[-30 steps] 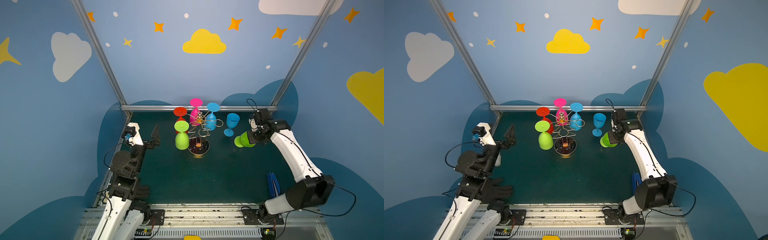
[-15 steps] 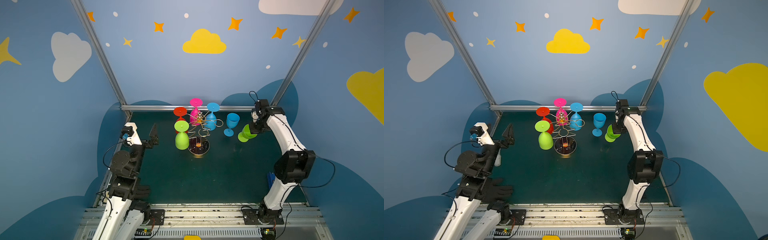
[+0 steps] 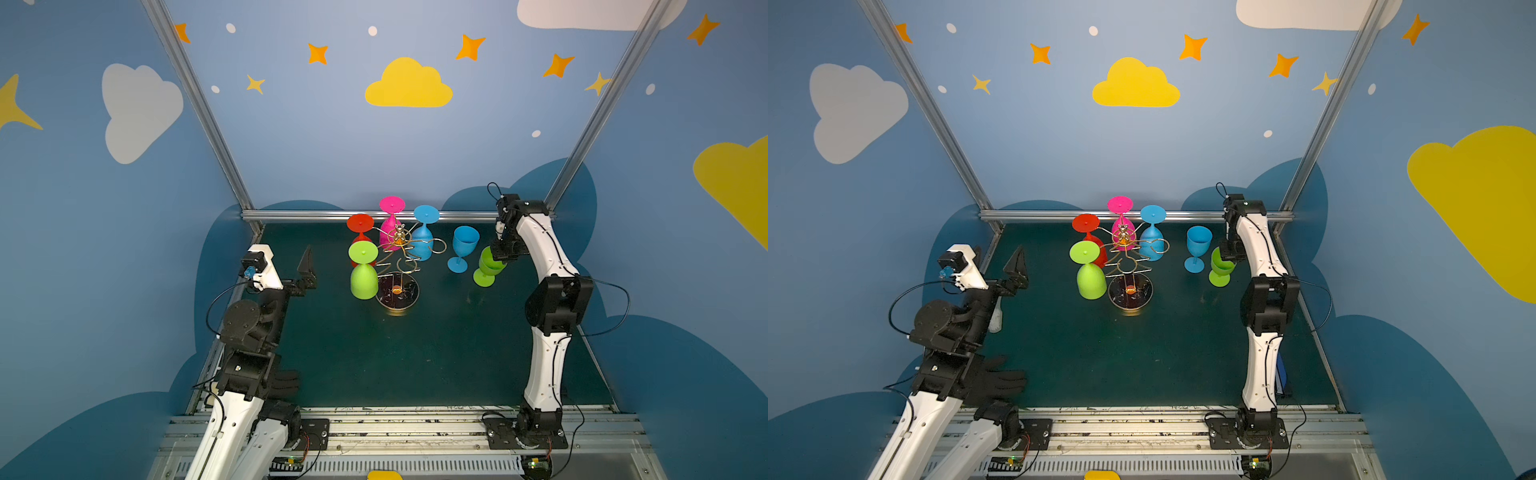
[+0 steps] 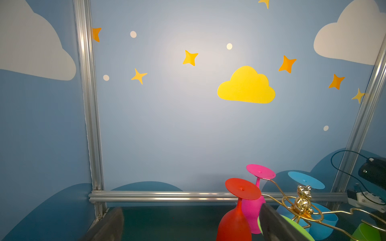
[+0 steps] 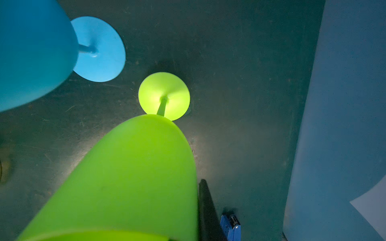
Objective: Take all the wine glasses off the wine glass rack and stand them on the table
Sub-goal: 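Lower the lime-green glass upright onto the table with the right gripper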
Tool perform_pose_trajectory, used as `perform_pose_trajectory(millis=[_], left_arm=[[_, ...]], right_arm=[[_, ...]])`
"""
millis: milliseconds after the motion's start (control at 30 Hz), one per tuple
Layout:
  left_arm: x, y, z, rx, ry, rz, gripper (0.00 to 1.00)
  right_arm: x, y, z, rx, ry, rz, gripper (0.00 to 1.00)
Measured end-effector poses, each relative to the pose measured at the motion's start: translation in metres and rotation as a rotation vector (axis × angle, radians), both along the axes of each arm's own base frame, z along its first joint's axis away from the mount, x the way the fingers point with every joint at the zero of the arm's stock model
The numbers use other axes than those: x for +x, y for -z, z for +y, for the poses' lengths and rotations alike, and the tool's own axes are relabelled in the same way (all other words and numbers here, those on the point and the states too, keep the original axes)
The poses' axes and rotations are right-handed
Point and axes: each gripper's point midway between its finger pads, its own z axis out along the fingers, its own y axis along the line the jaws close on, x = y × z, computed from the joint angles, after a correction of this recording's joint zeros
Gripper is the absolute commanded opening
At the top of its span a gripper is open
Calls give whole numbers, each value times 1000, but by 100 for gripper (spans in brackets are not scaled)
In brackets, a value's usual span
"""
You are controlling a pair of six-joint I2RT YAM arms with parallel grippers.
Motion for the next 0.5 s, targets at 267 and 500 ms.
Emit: perform_pose_trajectory(millis=[267, 500], left_arm=[[5, 4, 3, -6, -10, 15, 100], [9, 8, 4, -14, -13, 31, 100]], right_arm=[[14, -11, -8, 23, 1, -47, 4], [26, 10, -9, 43, 5, -18, 8]])
